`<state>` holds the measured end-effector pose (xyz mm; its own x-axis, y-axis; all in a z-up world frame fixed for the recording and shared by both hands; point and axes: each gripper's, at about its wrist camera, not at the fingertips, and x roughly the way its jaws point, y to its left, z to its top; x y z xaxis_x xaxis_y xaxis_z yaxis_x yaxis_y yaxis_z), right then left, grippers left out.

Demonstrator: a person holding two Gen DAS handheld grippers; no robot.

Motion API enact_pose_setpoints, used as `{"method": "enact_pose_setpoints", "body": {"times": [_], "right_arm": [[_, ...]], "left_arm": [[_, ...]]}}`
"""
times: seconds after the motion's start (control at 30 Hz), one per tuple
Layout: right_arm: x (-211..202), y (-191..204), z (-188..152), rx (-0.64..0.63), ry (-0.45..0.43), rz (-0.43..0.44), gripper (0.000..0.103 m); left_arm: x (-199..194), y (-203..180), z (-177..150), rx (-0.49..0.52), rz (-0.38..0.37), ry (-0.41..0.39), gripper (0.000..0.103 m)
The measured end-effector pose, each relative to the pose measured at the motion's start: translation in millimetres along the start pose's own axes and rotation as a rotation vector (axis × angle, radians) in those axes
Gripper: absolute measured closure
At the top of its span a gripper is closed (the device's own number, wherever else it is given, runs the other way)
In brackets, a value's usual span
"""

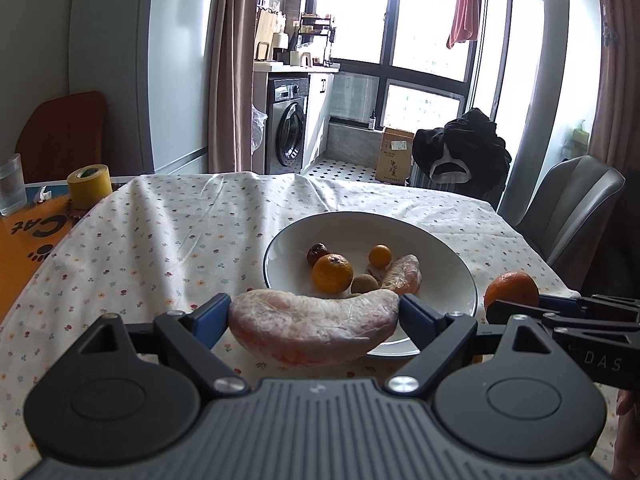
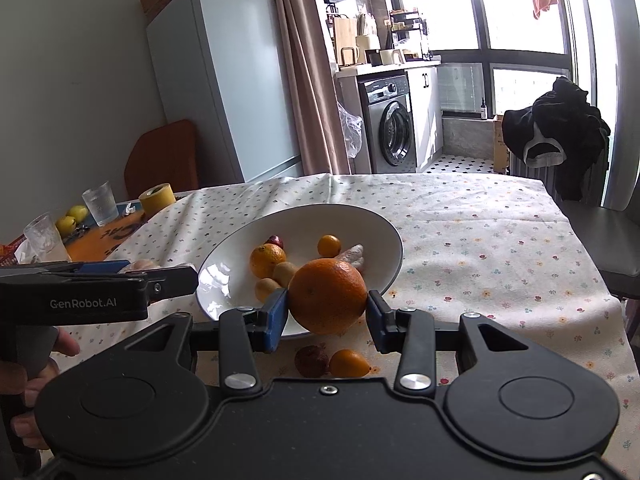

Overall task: Organize fruits
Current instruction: 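Carry the pink segment with the left tool while the right tool carries the mandarin over the bowl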

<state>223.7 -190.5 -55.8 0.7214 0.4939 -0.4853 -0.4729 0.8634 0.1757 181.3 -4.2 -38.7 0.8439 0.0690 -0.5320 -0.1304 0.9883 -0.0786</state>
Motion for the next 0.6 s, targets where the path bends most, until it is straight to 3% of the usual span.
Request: {"method": "enact_pose_setpoints", "body": {"times": [0.6], "right_arm": [[33, -15, 5, 0.022, 0.036, -0.007, 0.063]], "left_arm": [[47, -14, 5, 0.011, -0.036, 0.054, 0.014]]}}
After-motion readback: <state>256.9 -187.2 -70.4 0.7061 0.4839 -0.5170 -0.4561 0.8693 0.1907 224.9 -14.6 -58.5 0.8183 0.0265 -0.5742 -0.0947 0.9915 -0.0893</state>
